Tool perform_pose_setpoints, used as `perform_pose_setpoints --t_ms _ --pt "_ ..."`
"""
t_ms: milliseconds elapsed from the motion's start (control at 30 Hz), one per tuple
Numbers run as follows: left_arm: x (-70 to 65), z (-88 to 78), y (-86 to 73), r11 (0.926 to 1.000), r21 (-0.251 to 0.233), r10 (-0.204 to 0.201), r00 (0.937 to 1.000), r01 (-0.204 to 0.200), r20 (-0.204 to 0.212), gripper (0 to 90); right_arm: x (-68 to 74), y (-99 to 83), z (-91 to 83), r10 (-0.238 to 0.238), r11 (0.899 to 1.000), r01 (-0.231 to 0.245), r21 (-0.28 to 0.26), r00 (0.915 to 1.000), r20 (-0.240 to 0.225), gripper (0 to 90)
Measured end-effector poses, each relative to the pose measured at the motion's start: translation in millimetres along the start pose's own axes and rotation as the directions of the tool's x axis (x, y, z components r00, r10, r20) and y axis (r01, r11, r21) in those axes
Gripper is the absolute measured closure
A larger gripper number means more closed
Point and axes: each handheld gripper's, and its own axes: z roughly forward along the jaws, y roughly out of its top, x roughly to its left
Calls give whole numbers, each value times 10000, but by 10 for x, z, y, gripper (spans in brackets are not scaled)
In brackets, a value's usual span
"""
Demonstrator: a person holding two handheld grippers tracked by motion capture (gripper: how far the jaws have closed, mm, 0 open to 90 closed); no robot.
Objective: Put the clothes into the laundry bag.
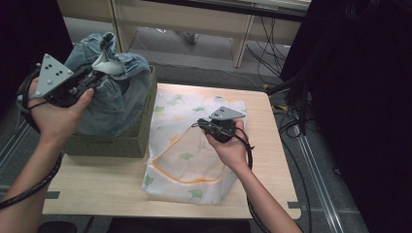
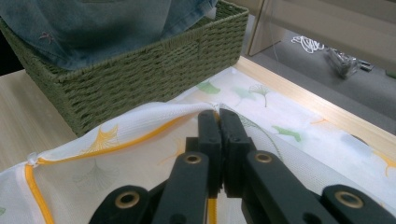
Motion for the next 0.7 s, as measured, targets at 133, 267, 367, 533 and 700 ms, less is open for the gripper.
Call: perform_pose_setpoints --t_ms 133,267,367,533,700 --pt "-27 -25 51 9999 -117 77 9999 -76 87 808 2 -3 5 -15 10000 15 3 10000 0 899" --pt "-45 -58 122 9989 -339 341 9993 -336 159 809 2 -1 3 -6 10000 6 -2 10000 4 899" --pt "-66 -82 178 9976 -477 520 9984 -508 234 809 1 -4 5 -9 10000 9 5 10000 8 899" --pt "-113 -131 268 9949 -705 754 9962 -722 430 809 3 -1 2 -2 10000 2 -3 10000 8 899" --pt "-162 -187 354 9923 -933 881 9940 -820 640 810 -1 -4 2 -16 10000 16 1 10000 -1 899"
